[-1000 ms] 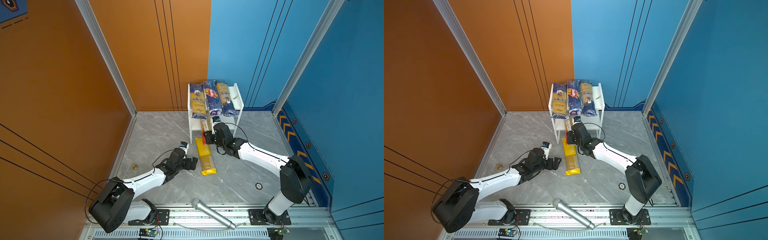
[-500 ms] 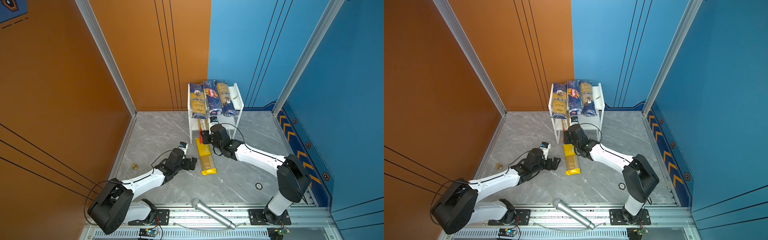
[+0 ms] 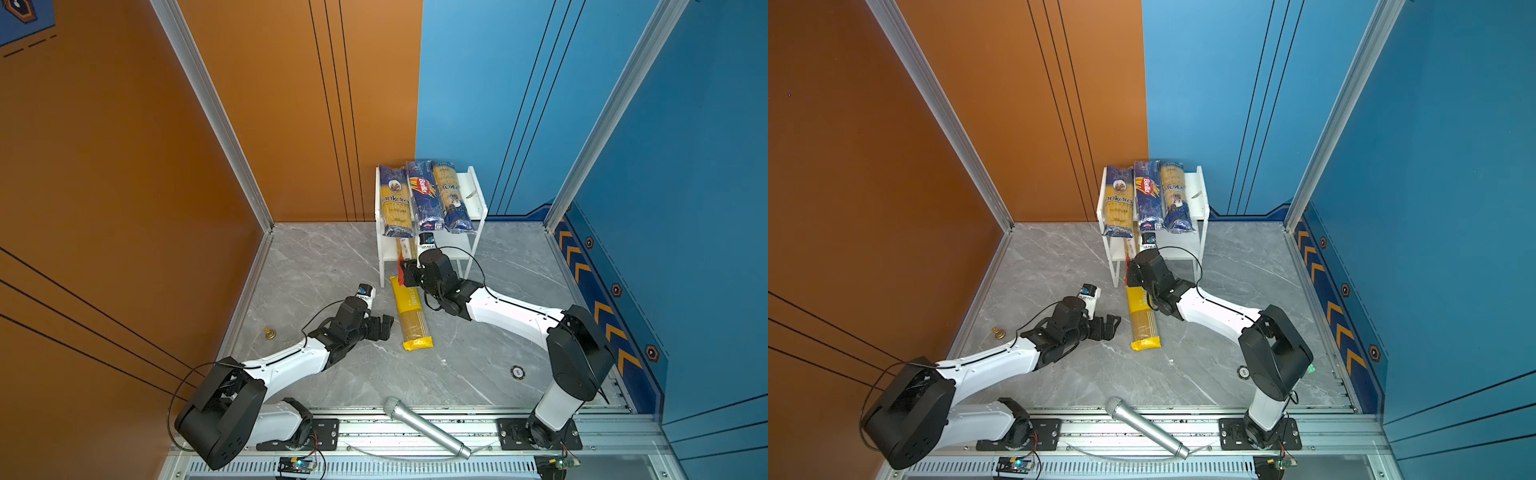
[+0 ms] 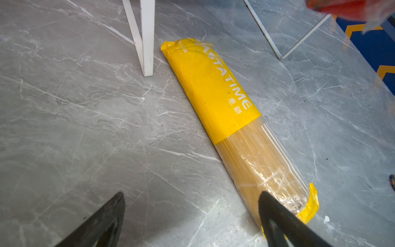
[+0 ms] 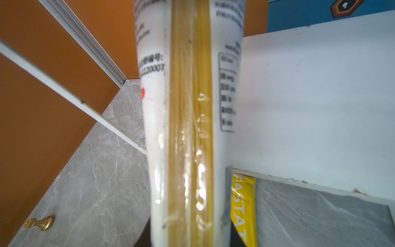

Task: Arrange pasta packages on shelves
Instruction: Place the pasta bag on the shelf.

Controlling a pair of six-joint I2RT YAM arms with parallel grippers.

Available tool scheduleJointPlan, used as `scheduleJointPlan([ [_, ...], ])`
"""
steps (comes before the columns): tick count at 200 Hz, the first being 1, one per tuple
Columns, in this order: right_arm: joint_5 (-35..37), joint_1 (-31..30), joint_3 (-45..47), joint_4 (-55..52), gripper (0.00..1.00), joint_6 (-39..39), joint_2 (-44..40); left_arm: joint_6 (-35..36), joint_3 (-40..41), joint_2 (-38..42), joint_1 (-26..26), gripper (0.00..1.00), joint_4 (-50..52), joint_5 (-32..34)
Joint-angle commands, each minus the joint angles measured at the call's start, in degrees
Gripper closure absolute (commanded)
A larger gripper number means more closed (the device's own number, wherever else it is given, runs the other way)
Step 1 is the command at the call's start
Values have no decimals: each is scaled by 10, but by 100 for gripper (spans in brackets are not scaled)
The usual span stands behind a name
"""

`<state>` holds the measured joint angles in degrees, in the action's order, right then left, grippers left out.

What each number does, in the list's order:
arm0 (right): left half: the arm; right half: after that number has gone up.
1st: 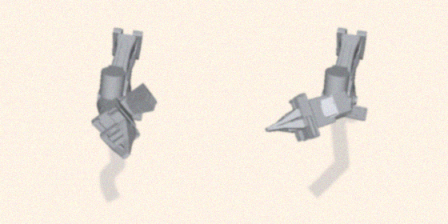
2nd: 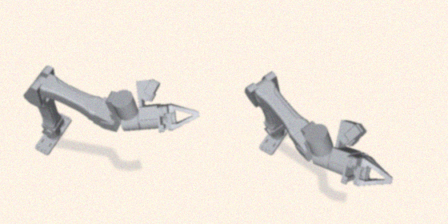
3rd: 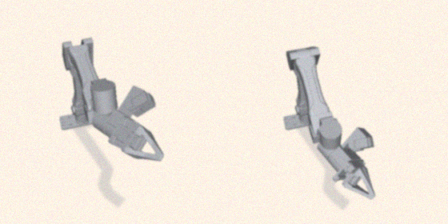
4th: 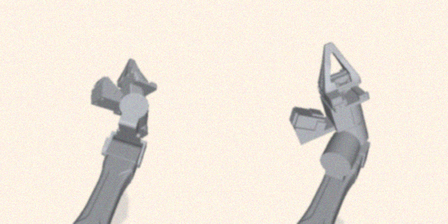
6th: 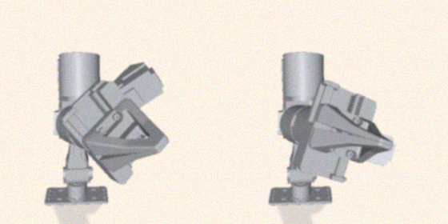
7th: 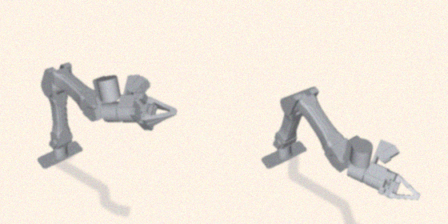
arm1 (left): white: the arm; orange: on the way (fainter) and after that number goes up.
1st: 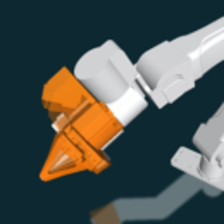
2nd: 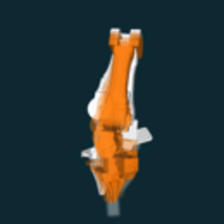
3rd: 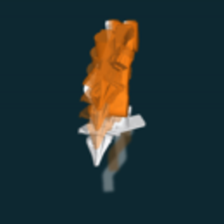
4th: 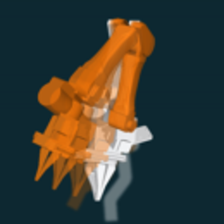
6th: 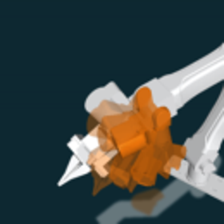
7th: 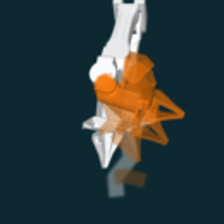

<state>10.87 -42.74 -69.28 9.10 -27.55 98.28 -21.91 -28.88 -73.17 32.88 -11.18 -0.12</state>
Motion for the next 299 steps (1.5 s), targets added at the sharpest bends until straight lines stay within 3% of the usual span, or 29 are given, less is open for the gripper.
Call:
scheduleJointPlan([
  [1,32,4,-48,106,100,-6,-9,9,8,10,-7,2,-3,-7],
  [197,49,6,-95,109,99,-7,31,8,14,17,-14,2,-2,-11],
  [279,69,7,-100,110,89,-7,44,9,14,16,-15,2,-2,-11],
  [299,79,7,-100,107,80,-11,45,9,11,15,-15,2,-2,-13],
])
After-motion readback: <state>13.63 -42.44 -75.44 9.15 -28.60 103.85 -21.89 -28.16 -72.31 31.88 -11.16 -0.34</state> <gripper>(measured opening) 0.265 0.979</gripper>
